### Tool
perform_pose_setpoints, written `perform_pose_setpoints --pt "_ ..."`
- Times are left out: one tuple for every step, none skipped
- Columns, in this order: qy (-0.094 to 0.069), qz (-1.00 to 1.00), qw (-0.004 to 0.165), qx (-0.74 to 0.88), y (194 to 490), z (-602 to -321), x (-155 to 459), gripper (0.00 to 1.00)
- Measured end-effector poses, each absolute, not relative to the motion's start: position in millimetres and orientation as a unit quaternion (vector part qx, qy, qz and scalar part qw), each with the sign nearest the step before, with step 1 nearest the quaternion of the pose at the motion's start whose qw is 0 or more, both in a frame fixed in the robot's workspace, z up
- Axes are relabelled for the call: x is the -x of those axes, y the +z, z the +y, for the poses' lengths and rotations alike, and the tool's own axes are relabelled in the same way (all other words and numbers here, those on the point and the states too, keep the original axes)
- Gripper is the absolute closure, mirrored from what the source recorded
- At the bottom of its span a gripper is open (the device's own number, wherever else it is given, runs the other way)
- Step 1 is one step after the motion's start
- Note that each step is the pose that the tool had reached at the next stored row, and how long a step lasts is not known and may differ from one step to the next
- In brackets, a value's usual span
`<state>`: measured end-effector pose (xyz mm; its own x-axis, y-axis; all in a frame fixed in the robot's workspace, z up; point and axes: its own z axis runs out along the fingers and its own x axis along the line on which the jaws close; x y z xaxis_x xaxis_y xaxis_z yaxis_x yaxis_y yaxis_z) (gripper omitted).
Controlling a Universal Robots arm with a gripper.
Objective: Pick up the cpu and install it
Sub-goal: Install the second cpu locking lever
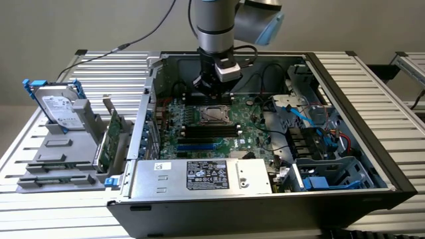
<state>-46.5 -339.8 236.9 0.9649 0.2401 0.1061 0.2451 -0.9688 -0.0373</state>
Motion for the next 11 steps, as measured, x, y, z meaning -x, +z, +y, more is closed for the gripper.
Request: perform_pose_setpoints --pt "-0.05 -0.122 0.025 0.991 238 -342 46 0.89" --pt "-0.049 -0.122 0.025 0.991 239 -344 46 0.89" --pt "-0.048 -0.122 0.025 0.991 240 -346 46 0.89" --pt "-0.048 -0.122 0.025 0.991 241 -349 46 0.89" --pt "-0.047 -0.122 0.025 0.991 241 -352 46 0.89" --pt "-0.047 -0.122 0.026 0.991 242 -355 46 0.89" --pt "-0.046 -0.122 0.026 0.991 242 -359 46 0.89" --pt "-0.046 -0.122 0.026 0.991 243 -362 46 0.89" --pt "-0.045 -0.122 0.026 0.991 243 -366 46 0.89" --pt "-0.045 -0.122 0.026 0.991 243 -369 46 0.89" --pt "-0.045 -0.122 0.026 0.991 244 -372 46 0.89"
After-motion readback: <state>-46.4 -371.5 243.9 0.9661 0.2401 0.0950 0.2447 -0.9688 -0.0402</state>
